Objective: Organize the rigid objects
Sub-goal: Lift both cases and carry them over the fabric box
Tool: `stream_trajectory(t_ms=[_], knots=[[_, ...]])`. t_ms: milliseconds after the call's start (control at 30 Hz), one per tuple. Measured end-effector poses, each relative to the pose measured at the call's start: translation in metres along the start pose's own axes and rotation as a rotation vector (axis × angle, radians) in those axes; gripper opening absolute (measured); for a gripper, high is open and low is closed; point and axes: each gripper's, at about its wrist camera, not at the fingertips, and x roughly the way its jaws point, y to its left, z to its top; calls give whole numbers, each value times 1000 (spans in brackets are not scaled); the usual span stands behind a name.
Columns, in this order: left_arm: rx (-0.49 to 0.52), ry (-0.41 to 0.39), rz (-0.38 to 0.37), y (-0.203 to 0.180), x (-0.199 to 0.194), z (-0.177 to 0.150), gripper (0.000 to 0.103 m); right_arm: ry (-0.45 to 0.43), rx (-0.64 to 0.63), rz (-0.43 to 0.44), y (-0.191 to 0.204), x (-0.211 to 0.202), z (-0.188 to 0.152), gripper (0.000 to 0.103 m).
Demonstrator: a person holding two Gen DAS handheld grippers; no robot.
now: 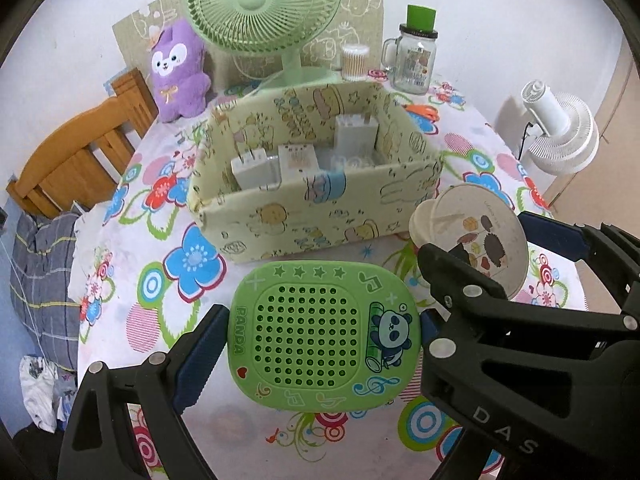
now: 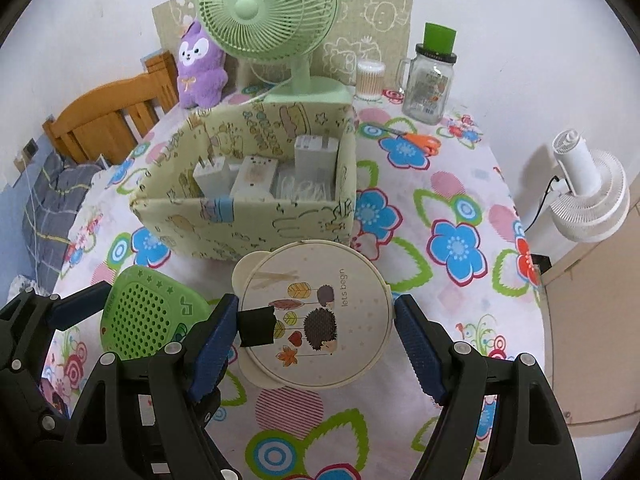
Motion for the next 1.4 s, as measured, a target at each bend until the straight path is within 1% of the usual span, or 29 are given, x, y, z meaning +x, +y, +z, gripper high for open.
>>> stream_trajectory(t_ms=[233,600,967,1400], knots=[[4,-25,-8,0,-14,11,95,-31,6,-12,-1,-16,11,80],[11,-86,-13,2,-35,34,95,-86,-2,-30,-3,-37,34,80],[14,-114,-4,9,-43,47,95,-110,-9,-26,2,-43,50,80],[10,-130,-21,21,-43,70,95,-126,-18,-42,8,-42,76,80]])
